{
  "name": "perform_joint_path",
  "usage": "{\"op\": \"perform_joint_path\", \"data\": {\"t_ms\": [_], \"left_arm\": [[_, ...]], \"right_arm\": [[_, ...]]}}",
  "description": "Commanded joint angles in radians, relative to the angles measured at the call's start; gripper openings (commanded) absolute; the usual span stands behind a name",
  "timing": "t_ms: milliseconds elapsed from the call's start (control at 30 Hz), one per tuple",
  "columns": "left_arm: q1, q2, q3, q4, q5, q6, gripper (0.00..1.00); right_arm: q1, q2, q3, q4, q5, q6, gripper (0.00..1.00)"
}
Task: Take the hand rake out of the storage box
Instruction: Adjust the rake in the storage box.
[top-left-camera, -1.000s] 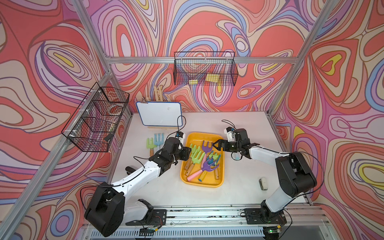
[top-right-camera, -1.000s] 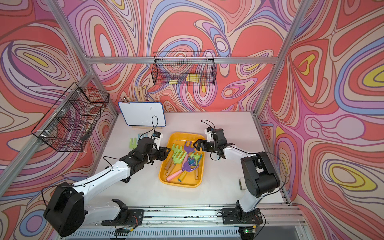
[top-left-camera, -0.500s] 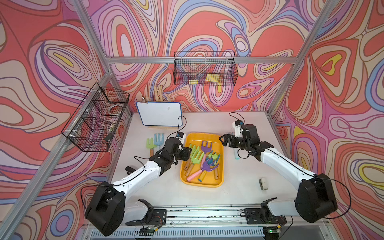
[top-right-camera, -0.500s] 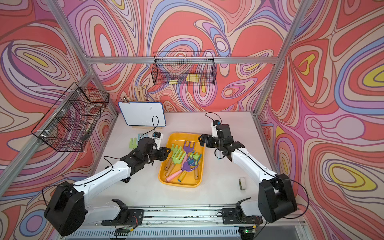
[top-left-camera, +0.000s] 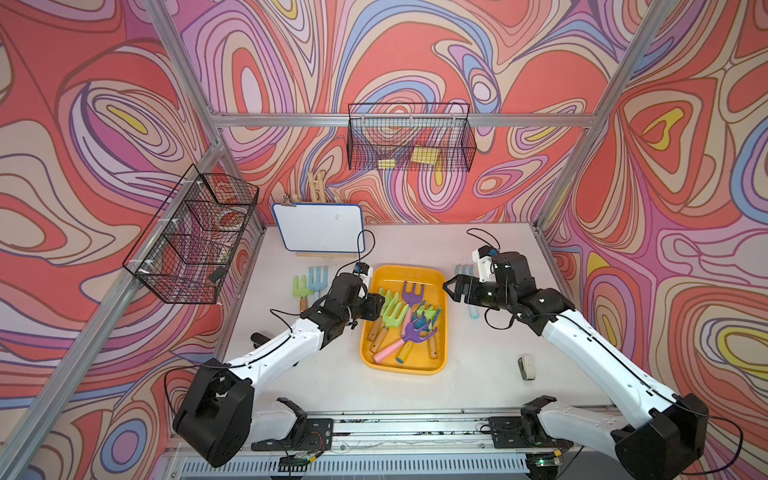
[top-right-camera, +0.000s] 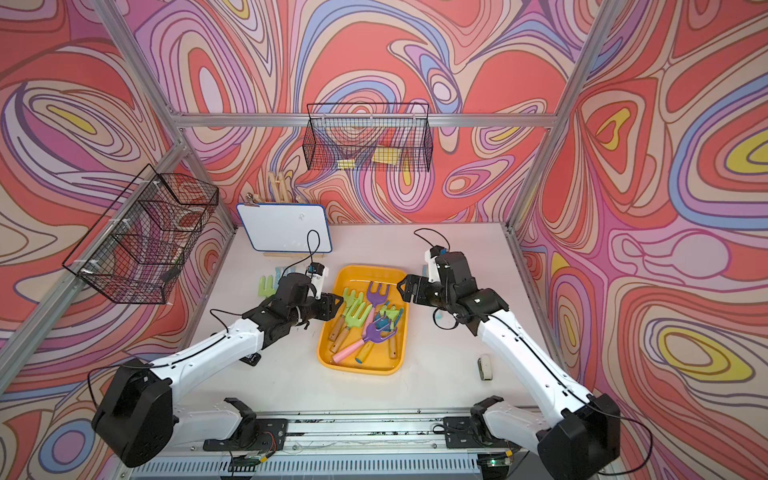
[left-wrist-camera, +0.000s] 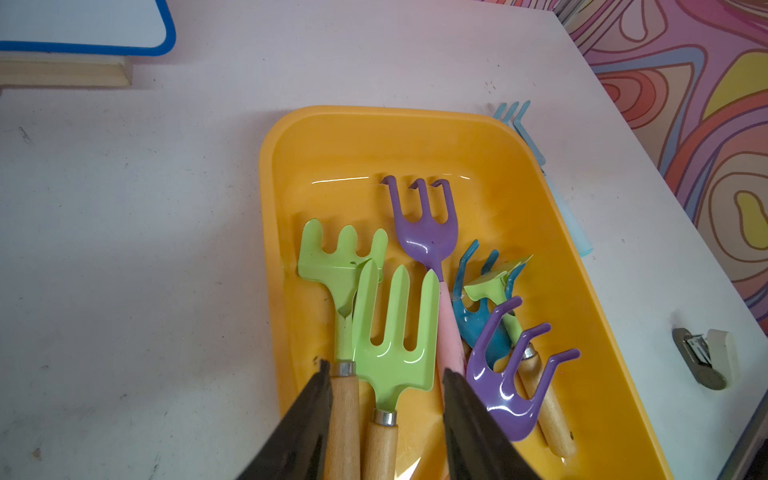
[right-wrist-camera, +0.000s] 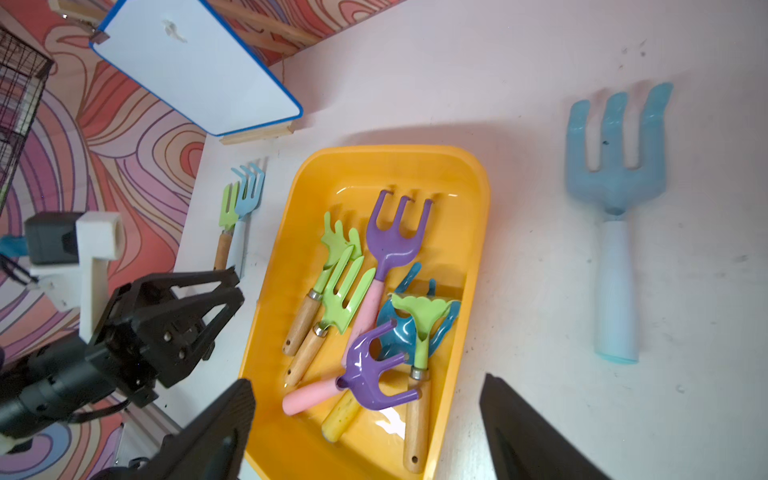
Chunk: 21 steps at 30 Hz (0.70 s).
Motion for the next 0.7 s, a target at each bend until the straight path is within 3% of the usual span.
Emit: {"op": "perform_joint_path", "data": {"t_ms": [0, 133, 267, 667], "left_arm": [[-0.007, 0.01, 0.03, -0.03, 0.017, 0.011, 0.48], [-0.008, 0.001, 0.028, -0.038, 0.013, 0.023, 0.48], [-0.011, -0.012, 0.025, -0.047, 0.004, 0.036, 0.47], [-0.031, 0.065, 0.074, -0.082, 0.001, 0.068, 0.45]], "right_arm": [[0.093, 0.001, -0.045, 0.021, 0.003, 0.097, 0.83], [0.217, 0.059, -0.07, 0.11, 0.036, 0.157, 0.8], [0.277, 0.13, -0.071, 0.168, 0.048, 0.181, 0.76], [0.294, 0.262, -0.062, 0.139, 0.174, 0.193, 0.75]]}}
